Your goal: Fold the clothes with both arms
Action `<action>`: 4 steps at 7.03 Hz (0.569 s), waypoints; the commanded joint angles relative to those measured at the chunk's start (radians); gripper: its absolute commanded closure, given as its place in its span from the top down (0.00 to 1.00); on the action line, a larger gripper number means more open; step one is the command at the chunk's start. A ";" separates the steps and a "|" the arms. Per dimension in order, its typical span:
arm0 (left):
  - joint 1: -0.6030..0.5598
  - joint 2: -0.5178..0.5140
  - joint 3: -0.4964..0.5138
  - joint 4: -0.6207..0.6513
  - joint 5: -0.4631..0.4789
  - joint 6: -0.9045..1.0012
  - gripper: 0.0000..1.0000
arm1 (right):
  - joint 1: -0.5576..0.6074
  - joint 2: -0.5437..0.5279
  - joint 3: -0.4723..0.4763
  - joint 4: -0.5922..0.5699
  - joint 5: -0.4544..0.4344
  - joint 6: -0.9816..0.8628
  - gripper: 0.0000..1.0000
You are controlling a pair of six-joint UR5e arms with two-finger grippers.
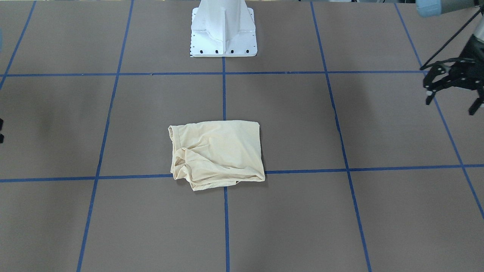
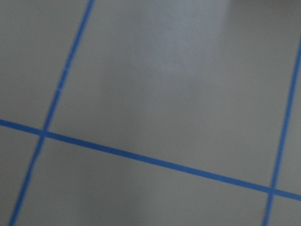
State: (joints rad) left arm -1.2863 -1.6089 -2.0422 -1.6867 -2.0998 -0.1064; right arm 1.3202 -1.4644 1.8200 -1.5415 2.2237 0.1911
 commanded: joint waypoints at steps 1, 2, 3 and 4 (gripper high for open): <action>-0.204 0.102 0.089 -0.001 -0.051 0.134 1.00 | 0.163 -0.236 -0.005 -0.008 0.031 -0.214 1.00; -0.247 0.137 0.146 0.001 -0.052 0.184 1.00 | 0.216 -0.323 -0.004 -0.002 0.068 -0.229 1.00; -0.270 0.141 0.195 -0.001 -0.052 0.188 1.00 | 0.224 -0.362 -0.008 -0.008 0.111 -0.214 1.00; -0.296 0.141 0.201 0.002 -0.095 0.195 1.00 | 0.224 -0.355 -0.017 -0.055 0.117 -0.214 1.00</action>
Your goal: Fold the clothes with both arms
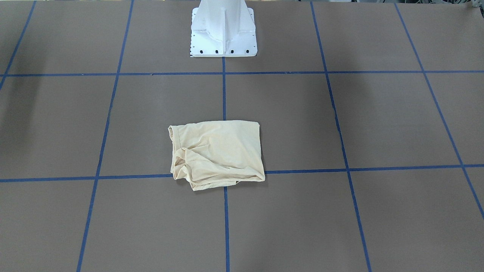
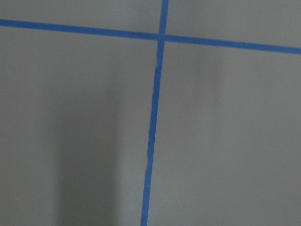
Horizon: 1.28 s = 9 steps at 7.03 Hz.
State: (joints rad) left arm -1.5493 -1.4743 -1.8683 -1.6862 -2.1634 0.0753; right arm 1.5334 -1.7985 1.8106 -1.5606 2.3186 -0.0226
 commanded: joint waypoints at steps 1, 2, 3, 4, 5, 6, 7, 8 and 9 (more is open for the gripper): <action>-0.035 0.006 0.065 0.000 -0.088 0.021 1.00 | 0.008 -0.013 0.006 -0.030 0.027 0.000 1.00; -0.034 0.008 0.075 0.003 -0.117 0.026 1.00 | -0.022 0.016 0.019 -0.039 0.018 0.015 1.00; -0.034 0.022 0.090 0.002 -0.124 0.026 1.00 | -0.045 0.042 0.027 -0.036 0.016 0.109 1.00; -0.035 0.035 0.081 0.002 -0.148 0.026 1.00 | -0.082 0.045 0.042 -0.030 0.015 0.222 1.00; -0.034 0.042 0.072 0.005 -0.170 0.026 1.00 | -0.082 0.036 0.056 -0.026 0.013 0.222 1.00; -0.032 0.040 0.081 0.006 -0.170 0.024 1.00 | -0.082 0.033 0.058 -0.027 -0.048 0.220 1.00; -0.032 0.046 0.086 0.016 -0.171 0.024 1.00 | -0.082 0.021 0.058 -0.029 -0.079 0.220 1.00; -0.034 0.078 0.057 0.026 -0.171 0.024 1.00 | -0.081 0.019 0.058 -0.026 -0.076 0.220 1.00; -0.032 0.095 0.054 0.023 -0.171 0.024 1.00 | -0.081 0.011 0.059 -0.026 -0.068 0.220 1.00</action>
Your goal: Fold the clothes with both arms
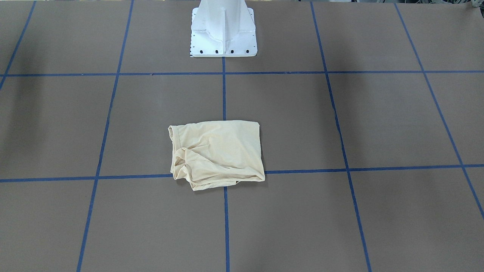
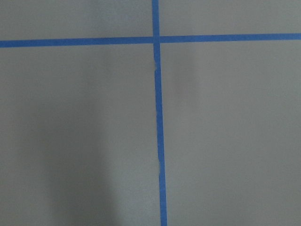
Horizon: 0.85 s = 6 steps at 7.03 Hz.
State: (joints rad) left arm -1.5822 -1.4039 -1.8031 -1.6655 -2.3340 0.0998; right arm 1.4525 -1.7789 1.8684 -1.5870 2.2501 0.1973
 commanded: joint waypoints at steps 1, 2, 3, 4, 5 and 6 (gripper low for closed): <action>0.002 0.028 -0.009 0.009 0.001 -0.003 1.00 | 0.002 -0.014 0.003 0.002 0.005 0.002 1.00; 0.002 0.025 0.013 0.033 -0.001 -0.008 1.00 | 0.002 -0.014 0.002 0.001 0.005 0.002 1.00; 0.004 0.023 0.019 0.032 0.004 -0.011 1.00 | 0.002 -0.014 0.002 0.001 0.005 0.002 1.00; 0.004 0.022 0.012 0.027 0.010 -0.009 1.00 | 0.002 -0.014 0.003 0.002 0.006 0.002 1.00; 0.004 0.020 0.008 0.018 0.004 0.000 1.00 | 0.002 -0.014 0.002 0.002 0.008 0.002 1.00; 0.007 0.017 0.008 0.018 0.004 0.000 1.00 | 0.002 -0.014 0.002 0.002 0.009 0.002 1.00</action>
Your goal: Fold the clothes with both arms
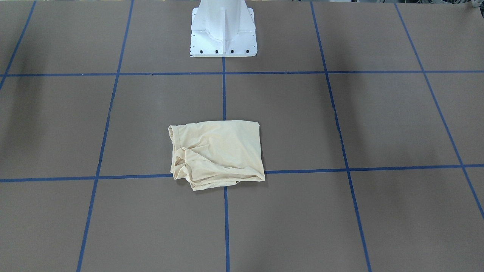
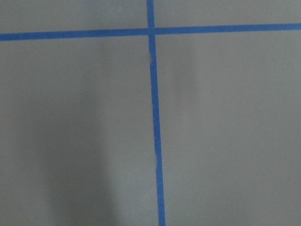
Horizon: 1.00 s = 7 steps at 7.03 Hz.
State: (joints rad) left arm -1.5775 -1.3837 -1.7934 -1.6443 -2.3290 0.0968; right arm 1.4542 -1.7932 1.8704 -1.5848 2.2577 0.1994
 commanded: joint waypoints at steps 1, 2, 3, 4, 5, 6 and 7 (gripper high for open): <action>0.002 -0.003 -0.004 -0.003 0.003 0.001 1.00 | 0.000 0.000 -0.001 0.000 0.002 0.000 1.00; 0.002 -0.005 -0.006 -0.005 0.003 0.000 1.00 | 0.000 0.000 -0.001 0.000 0.002 0.002 1.00; 0.002 -0.005 -0.007 -0.003 0.003 0.000 1.00 | 0.000 0.001 -0.001 0.000 0.002 0.002 1.00; 0.002 -0.005 -0.009 -0.003 0.000 0.001 1.00 | 0.000 0.001 0.001 0.000 0.002 0.002 1.00; 0.002 -0.005 -0.009 -0.003 -0.001 0.000 1.00 | 0.000 0.001 0.001 0.002 0.002 0.002 1.00; 0.002 -0.005 -0.008 -0.003 0.000 0.000 1.00 | 0.000 0.001 -0.001 0.012 0.002 0.003 1.00; 0.002 -0.005 -0.007 -0.005 -0.001 -0.002 1.00 | 0.000 0.001 -0.001 0.012 0.002 0.003 1.00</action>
State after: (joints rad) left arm -1.5754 -1.3882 -1.8015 -1.6478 -2.3292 0.0964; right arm 1.4542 -1.7917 1.8706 -1.5761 2.2595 0.2019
